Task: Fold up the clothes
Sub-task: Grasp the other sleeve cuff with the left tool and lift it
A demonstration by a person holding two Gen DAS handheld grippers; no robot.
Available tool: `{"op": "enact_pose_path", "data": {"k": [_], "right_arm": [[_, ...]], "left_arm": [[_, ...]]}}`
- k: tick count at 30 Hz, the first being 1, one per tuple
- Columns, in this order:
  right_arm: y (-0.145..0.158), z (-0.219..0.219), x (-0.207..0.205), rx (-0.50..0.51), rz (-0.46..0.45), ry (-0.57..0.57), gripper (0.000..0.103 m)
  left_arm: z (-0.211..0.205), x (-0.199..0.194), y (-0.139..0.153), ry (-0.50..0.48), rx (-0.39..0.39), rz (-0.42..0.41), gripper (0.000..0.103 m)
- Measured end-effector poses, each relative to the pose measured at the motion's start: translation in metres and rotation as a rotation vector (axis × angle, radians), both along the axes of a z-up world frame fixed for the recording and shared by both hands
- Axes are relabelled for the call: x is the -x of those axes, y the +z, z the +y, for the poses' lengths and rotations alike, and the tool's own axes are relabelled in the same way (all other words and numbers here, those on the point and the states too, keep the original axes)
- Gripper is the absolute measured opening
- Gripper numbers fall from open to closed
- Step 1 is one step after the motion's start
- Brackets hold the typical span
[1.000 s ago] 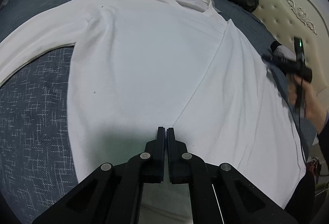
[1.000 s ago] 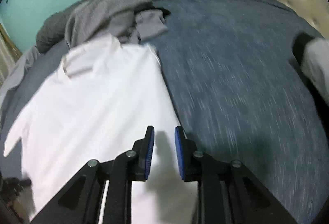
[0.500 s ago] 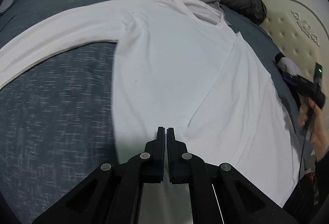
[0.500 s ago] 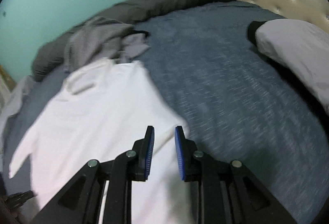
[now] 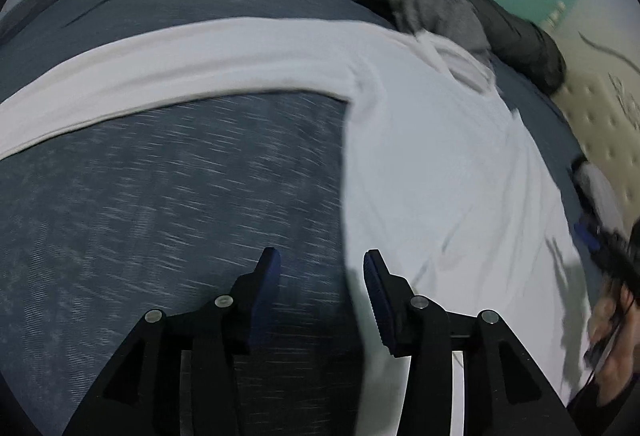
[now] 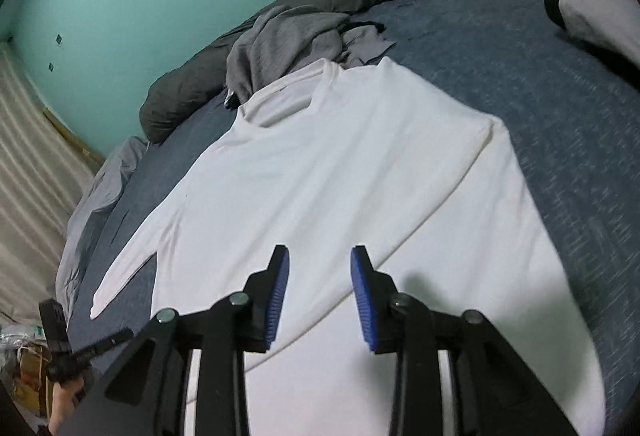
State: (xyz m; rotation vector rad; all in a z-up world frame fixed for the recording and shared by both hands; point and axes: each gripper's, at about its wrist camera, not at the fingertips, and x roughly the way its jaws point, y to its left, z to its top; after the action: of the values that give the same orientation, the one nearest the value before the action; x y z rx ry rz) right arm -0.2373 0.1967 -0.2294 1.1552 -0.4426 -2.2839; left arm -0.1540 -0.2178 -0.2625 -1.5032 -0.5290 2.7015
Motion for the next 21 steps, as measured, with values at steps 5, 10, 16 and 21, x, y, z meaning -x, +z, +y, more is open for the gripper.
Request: {"op": "enact_pose_path", "data": {"k": [5,10,16,21], "right_arm": [[-0.002,0.000,0.001,0.045,-0.018,0.011,0.032],[-0.001,-0.003,0.001,0.051,-0.014,0.020,0.032],[-0.001,-0.006,0.002,0.055,-0.008,0.032,0.032],[-0.003,-0.009,0.003,0.048,-0.006,0.038,0.032]], "left_arm": [[-0.053,-0.002,0.009,0.114,-0.025,-0.011,0.051],[-0.105,-0.004,0.018,0.228,-0.051,-0.022,0.060],[-0.169,-0.006,0.028,0.366,-0.076,-0.034,0.060],[-0.230,-0.010,0.028,0.494,-0.031,-0.036,0.060]]}}
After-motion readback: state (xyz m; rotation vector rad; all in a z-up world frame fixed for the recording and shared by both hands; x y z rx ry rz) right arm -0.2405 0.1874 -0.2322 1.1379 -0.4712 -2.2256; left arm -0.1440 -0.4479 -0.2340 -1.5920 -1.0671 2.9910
